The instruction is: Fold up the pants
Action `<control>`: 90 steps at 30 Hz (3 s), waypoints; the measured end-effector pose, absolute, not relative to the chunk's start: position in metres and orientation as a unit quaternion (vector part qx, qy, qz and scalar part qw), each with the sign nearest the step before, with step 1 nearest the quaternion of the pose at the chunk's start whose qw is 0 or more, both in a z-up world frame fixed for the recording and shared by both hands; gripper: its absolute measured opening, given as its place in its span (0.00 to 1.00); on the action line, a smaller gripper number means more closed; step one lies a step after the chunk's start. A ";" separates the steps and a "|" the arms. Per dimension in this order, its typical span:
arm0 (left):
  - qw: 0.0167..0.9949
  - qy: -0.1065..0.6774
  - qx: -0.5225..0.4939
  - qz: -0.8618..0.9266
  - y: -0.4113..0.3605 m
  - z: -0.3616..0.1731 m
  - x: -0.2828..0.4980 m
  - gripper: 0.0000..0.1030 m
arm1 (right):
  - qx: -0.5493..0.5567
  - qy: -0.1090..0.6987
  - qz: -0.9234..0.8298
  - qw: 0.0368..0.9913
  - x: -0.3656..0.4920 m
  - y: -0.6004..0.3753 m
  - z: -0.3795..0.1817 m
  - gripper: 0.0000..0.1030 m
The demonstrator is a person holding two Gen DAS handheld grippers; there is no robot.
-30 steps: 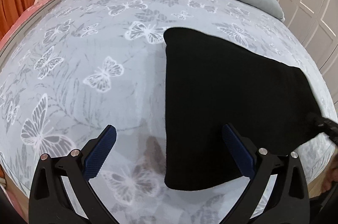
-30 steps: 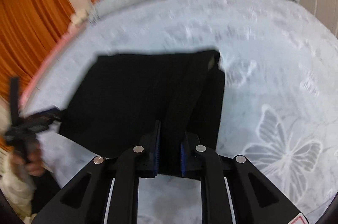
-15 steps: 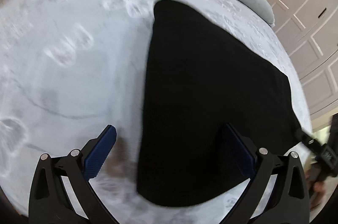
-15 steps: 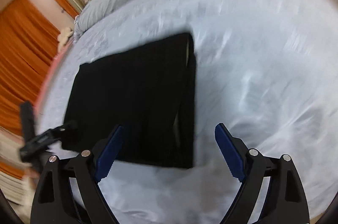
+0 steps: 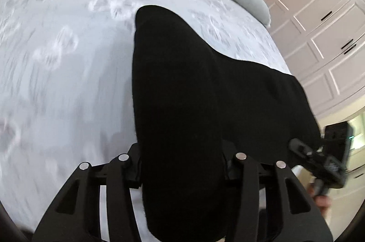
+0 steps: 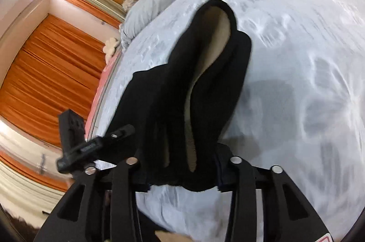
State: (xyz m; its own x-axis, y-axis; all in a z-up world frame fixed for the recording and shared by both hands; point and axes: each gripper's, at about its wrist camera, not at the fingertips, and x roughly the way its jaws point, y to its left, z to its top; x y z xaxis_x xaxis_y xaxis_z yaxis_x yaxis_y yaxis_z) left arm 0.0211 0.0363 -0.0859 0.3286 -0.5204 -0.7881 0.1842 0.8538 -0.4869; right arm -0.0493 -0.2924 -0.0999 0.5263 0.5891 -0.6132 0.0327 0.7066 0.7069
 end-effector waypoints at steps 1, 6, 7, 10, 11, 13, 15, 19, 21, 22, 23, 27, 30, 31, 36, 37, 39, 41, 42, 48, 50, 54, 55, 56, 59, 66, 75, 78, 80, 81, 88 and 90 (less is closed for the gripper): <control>0.797 0.542 -0.154 -0.218 0.038 -0.091 0.015 0.53 | 0.344 0.471 0.158 0.796 -0.056 -0.294 -0.114 0.56; 0.801 0.553 -0.144 -0.178 0.040 -0.124 0.010 0.87 | 0.377 0.496 0.117 0.773 -0.055 -0.303 -0.146 0.74; 0.801 0.552 -0.150 -0.180 0.040 -0.123 0.012 0.88 | 0.376 0.496 0.119 0.774 -0.052 -0.301 -0.148 0.75; 0.796 0.554 -0.157 -0.186 0.035 -0.125 0.014 0.86 | 0.346 0.486 0.107 0.795 -0.048 -0.292 -0.149 0.51; 0.794 0.556 -0.153 -0.194 0.029 -0.125 0.015 0.71 | 0.336 0.483 0.112 0.801 -0.045 -0.286 -0.147 0.46; 0.801 0.549 -0.141 -0.194 0.025 -0.118 0.015 0.55 | 0.318 0.471 0.113 0.815 -0.046 -0.281 -0.134 0.37; 0.810 0.533 -0.133 -0.205 0.024 -0.101 0.012 0.38 | 0.286 0.451 0.112 0.838 -0.050 -0.272 -0.115 0.36; 0.833 0.496 -0.118 -0.216 0.021 -0.064 0.006 0.30 | 0.246 0.401 0.120 0.874 -0.053 -0.249 -0.074 0.35; 0.849 0.474 -0.095 -0.213 0.018 -0.046 0.003 0.29 | 0.238 0.382 0.126 0.884 -0.055 -0.243 -0.058 0.35; 0.861 0.459 -0.078 -0.207 0.016 -0.035 0.001 0.29 | 0.236 0.373 0.129 0.888 -0.054 -0.240 -0.049 0.35; 0.870 0.445 -0.066 -0.200 0.015 -0.025 -0.001 0.29 | 0.236 0.367 0.133 0.890 -0.052 -0.241 -0.044 0.35; 0.890 0.412 -0.060 -0.186 0.019 0.002 0.001 0.29 | 0.229 0.336 0.143 0.902 -0.046 -0.236 -0.019 0.35; 0.902 0.388 -0.058 -0.179 0.026 0.022 0.011 0.29 | 0.228 0.315 0.150 0.909 -0.039 -0.236 -0.001 0.35; 0.906 0.380 -0.055 -0.177 0.027 0.030 0.015 0.29 | 0.224 0.309 0.154 0.911 -0.035 -0.236 0.005 0.35; 0.927 0.337 -0.028 -0.164 0.024 0.070 0.028 0.29 | 0.206 0.282 0.165 0.923 -0.011 -0.233 0.040 0.35; 0.930 0.329 -0.022 -0.163 0.023 0.078 0.032 0.29 | 0.202 0.275 0.166 0.925 -0.002 -0.231 0.047 0.35; 0.937 0.313 -0.012 -0.158 0.021 0.093 0.043 0.29 | 0.200 0.265 0.170 0.928 0.010 -0.233 0.060 0.35; 0.942 0.298 -0.005 -0.154 0.019 0.106 0.055 0.29 | 0.203 0.253 0.175 0.930 0.031 -0.236 0.073 0.35; 0.944 0.293 -0.004 -0.153 0.018 0.110 0.061 0.29 | 0.203 0.249 0.176 0.931 0.039 -0.238 0.077 0.35; 0.950 0.277 0.004 -0.141 0.002 0.121 0.117 0.29 | 0.203 0.231 0.174 0.936 0.099 -0.249 0.088 0.35; 0.952 0.275 0.009 -0.136 -0.004 0.119 0.135 0.29 | 0.203 0.231 0.171 0.936 0.118 -0.252 0.083 0.35; 0.953 0.272 0.020 -0.131 -0.017 0.101 0.177 0.29 | 0.214 0.236 0.165 0.933 0.159 -0.261 0.067 0.35; 0.952 0.275 0.021 -0.130 -0.020 0.095 0.187 0.29 | 0.217 0.240 0.164 0.932 0.169 -0.264 0.061 0.35; 0.951 0.277 0.020 -0.132 -0.023 0.088 0.198 0.29 | 0.220 0.243 0.162 0.931 0.180 -0.267 0.054 0.35; 0.950 0.282 0.017 -0.134 -0.029 0.070 0.223 0.29 | 0.222 0.252 0.158 0.928 0.206 -0.276 0.033 0.35; 0.946 0.295 0.012 -0.134 -0.038 0.024 0.268 0.29 | 0.224 0.265 0.151 0.926 0.246 -0.286 -0.005 0.35; 0.946 0.295 0.009 -0.134 -0.042 0.006 0.289 0.29 | 0.227 0.267 0.154 0.924 0.266 -0.291 -0.029 0.35; 0.945 0.297 0.012 -0.133 -0.042 -0.004 0.293 0.29 | 0.229 0.272 0.155 0.922 0.271 -0.292 -0.038 0.35; 0.945 0.299 0.012 -0.132 -0.042 -0.011 0.296 0.29 | 0.228 0.277 0.155 0.920 0.275 -0.291 -0.045 0.35; 0.945 0.301 0.013 -0.131 -0.041 -0.015 0.298 0.30 | 0.227 0.281 0.154 0.920 0.277 -0.290 -0.049 0.35; 0.928 0.347 0.016 -0.132 -0.035 -0.069 0.313 0.30 | 0.225 0.329 0.142 0.906 0.290 -0.290 -0.099 0.36; 0.926 0.355 0.020 -0.127 -0.033 -0.085 0.314 0.34 | 0.220 0.351 0.136 0.900 0.292 -0.290 -0.118 0.41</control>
State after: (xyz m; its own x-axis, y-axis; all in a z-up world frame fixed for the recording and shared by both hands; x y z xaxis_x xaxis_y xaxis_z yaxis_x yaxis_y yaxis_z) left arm 0.3139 -0.0332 -0.0851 0.7154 -0.2204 -0.6630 0.2488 0.9671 -0.0530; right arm 0.2917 -0.2895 -0.1176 0.7163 0.3992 -0.5724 -0.0906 0.8665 0.4910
